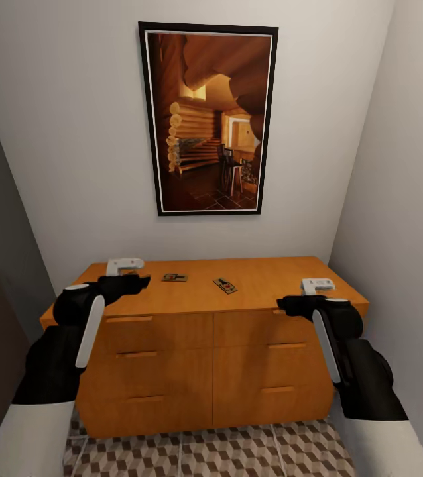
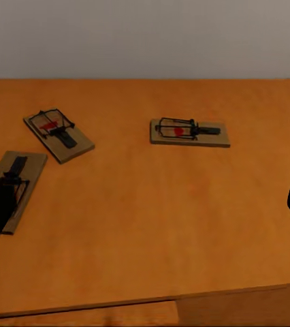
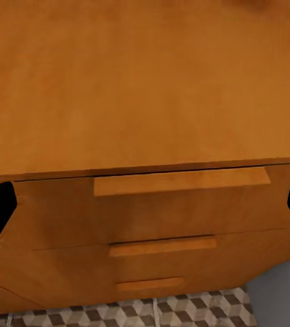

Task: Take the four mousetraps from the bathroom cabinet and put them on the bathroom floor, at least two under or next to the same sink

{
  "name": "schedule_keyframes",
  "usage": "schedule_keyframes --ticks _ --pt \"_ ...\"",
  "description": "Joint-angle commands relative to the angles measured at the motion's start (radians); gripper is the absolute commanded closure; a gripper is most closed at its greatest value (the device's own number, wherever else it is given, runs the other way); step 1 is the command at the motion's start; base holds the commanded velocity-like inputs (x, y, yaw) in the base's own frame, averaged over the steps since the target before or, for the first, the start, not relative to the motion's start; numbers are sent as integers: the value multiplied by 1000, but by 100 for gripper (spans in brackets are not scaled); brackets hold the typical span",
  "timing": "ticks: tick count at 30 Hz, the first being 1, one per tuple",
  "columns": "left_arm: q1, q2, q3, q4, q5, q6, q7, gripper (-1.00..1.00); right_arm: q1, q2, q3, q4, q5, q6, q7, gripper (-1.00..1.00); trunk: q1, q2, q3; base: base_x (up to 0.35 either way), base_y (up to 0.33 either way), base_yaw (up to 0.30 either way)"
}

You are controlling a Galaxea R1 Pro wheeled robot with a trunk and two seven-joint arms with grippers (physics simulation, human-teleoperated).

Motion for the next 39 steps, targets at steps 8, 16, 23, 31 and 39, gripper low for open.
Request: schedule_keyframes --ticks 8,16,23,31,39 --pt "-3 -3 5 1 8 71 3 -100 -151 92 1 164 7 5 -24 -100 0 -1 -1 1 0 0" --pt "-4 0 8 4 8 82 3 -100 -263 169 2 337 42 5 -86 -100 0 -1 -1 174 0 0" --pt "-3 4 7 6 8 77 4 -100 -286 169 3 373 60 5 -107 -100 0 -1 -1 300 0 0" --pt "-3 4 7 8 8 75 4 -100 -291 169 26 379 65 5 -112 -100 0 -1 -1 317 0 0" --pt "-3 4 7 8 8 75 3 -100 -292 169 57 375 67 5 -110 -100 0 -1 -1 321 0 0"
